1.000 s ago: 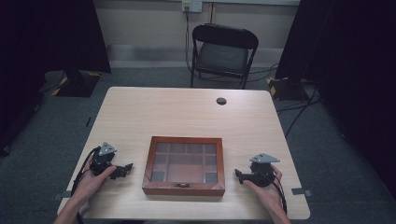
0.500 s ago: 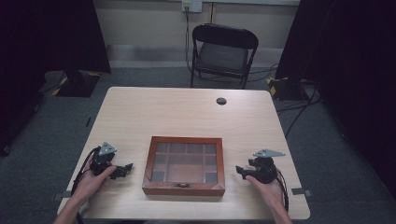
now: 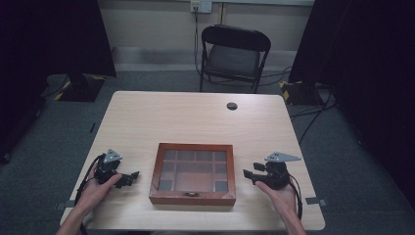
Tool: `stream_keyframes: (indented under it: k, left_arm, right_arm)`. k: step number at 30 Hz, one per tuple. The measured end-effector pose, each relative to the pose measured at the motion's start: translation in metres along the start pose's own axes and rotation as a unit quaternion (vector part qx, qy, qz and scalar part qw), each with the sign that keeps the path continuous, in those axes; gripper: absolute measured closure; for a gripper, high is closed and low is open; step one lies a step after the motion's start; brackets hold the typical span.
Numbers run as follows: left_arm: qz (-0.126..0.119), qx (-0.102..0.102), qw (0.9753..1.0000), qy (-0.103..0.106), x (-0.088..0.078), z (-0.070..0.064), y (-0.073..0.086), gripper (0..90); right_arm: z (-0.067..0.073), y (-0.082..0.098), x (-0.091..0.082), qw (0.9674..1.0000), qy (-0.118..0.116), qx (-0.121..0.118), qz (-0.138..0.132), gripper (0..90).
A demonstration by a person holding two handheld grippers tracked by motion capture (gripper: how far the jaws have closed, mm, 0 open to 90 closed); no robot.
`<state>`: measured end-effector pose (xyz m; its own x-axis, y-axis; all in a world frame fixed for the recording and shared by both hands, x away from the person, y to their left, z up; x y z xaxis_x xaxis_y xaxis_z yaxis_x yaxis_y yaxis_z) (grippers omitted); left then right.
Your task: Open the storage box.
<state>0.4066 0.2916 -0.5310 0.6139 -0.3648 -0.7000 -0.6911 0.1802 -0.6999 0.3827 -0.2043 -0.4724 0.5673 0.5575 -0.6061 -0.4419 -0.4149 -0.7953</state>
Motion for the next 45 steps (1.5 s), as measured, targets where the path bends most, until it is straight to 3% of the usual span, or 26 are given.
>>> stream_keyframes:
  k: [11, 26, 37, 45]
  left_arm:
    - [0.000, 0.000, 1.0000, 0.000, 0.000, 0.000, 0.000, 0.7]
    - [-0.001, -0.006, 1.0000, 0.000, 0.000, -0.001, 0.001, 0.6]
    - [0.000, -0.007, 1.0000, 0.000, 0.000, -0.001, 0.001, 0.6]
    - [0.000, -0.006, 1.0000, 0.000, 0.000, -0.001, 0.001, 0.6]
  right_arm:
    - [0.028, -0.025, -0.001, 0.9982, -0.039, -0.040, -0.019, 48.9]
    - [0.045, -0.047, -0.004, 0.9943, -0.066, -0.075, -0.037, 49.8]
    - [0.067, -0.063, 0.013, 0.9871, -0.114, -0.109, -0.028, 52.9]
    - [0.079, -0.074, 0.019, 0.9828, -0.131, -0.127, -0.029, 51.9]
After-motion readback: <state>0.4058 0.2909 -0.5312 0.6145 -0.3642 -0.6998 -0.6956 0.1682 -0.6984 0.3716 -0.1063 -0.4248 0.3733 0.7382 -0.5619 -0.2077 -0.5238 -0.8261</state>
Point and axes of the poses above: each handheld gripper's, and its own axes: x roughly forward along the jaws, y roughly out of its underside, z roughly to its left, the point moved 4 cm from there along x, roughly forward along the jaws, and after that the axes turned 12 degrees about -x, right-handed, at the moved point
